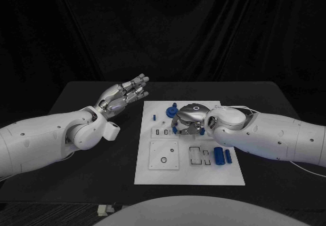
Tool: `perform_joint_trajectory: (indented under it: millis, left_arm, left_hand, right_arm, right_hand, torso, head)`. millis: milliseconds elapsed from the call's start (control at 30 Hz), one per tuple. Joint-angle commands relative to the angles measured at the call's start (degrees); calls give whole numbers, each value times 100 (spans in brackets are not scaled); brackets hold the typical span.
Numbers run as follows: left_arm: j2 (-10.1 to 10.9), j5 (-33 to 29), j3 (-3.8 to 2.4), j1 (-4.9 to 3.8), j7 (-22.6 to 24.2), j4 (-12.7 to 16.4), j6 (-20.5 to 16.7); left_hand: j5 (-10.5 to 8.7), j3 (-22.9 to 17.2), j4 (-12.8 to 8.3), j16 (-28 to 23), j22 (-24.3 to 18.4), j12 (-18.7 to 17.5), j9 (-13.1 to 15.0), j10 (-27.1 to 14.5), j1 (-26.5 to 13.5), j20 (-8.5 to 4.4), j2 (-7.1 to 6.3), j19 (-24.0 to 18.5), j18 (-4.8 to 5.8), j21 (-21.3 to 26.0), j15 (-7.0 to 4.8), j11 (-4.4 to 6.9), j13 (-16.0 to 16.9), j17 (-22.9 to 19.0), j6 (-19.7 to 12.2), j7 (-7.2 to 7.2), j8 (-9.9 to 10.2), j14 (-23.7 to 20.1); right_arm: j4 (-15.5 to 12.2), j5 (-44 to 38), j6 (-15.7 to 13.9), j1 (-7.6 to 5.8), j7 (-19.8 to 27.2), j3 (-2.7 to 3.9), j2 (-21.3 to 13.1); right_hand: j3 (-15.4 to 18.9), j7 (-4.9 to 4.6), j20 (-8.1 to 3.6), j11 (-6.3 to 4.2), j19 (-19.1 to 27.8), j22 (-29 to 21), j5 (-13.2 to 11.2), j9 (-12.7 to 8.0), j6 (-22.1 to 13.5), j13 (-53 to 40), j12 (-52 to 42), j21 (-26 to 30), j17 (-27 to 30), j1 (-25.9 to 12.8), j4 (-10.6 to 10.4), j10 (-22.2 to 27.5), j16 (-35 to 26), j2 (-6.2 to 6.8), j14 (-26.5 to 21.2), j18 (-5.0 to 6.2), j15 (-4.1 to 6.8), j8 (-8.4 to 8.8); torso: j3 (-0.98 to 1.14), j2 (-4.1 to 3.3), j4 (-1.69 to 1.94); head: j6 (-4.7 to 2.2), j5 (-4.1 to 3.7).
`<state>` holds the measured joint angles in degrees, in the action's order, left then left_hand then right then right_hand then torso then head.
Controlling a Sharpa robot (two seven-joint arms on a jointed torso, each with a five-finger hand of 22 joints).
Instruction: Assemble the parts on the task board
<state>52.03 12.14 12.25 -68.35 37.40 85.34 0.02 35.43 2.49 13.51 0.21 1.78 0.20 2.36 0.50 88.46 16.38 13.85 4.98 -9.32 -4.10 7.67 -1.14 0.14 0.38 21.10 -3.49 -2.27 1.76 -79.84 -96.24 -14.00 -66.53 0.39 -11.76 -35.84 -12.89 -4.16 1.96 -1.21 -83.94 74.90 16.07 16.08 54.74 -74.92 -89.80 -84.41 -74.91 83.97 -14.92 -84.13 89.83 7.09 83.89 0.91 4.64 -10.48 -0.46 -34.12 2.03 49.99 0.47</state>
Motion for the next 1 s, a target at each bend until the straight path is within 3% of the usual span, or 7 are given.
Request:
perform_joint_trajectory:
  millis: [33, 367, 700, 1000]
  left_arm:
    - [-10, -11, -5, 10, 62, 7, 58]
    - [-9, -11, -5, 11, 54, 9, 57]
    - [-2, -11, -5, 13, 53, 15, 55]
    - [4, -11, -5, 14, 61, 22, 54]
  left_hand:
    - [25, -40, -4, 27, 5, -8, 5, -9, 47, 5, 14, 46, -97, -17, 41, -33, -2, 9, 35, -11, -28, -14]
    - [25, -40, -4, 27, 5, -8, 5, -9, 47, 5, 14, 46, -97, -17, 41, -33, -2, 9, 35, -11, -28, -14]
    - [25, -40, -4, 27, 5, -8, 5, -9, 47, 5, 14, 46, -97, -17, 41, -33, -2, 9, 35, -11, -28, -14]
    - [24, -63, -12, 27, 5, -7, 4, -8, 48, 6, 11, 49, -97, -19, 43, -35, -1, 9, 33, -13, -27, -14]
  right_arm:
    - [18, -41, 121, 26, -127, -5, 5]
    - [34, -41, 131, 27, -110, -5, 21]
    - [48, -41, 157, 27, -103, -5, 35]
    - [51, -41, 155, 27, -92, -5, 36]
  right_hand:
    - [-3, 3, 27, 35, -228, 1293, -35, 2, -43, -1508, -20, 35, -1509, -41, 42, -587, 17, -12, 611, 73, -37, 30]
    - [10, -3, 31, 39, -218, 1288, -118, -6, -183, -1508, -20, 52, -1509, -57, 71, -587, 17, 4, 611, 77, -40, 103]
    - [12, -6, 40, 45, -191, 1274, -310, -155, -709, -1508, -20, 102, -1509, -67, 114, -587, 17, 52, 611, 88, -46, 401]
    - [62, -2, 37, 42, -192, 1274, -579, -198, -749, -1508, -20, 107, -1509, -125, 79, -587, 17, 80, 611, 88, -44, 420]
  torso:
    - [-1, -1, -1]
    - [1, 0, 0]
    - [1, 2, 0]
    - [-1, 0, -2]
  head:
    - [1, 2]
    - [1, 5]
    - [1, 4]
    - [1, 20]
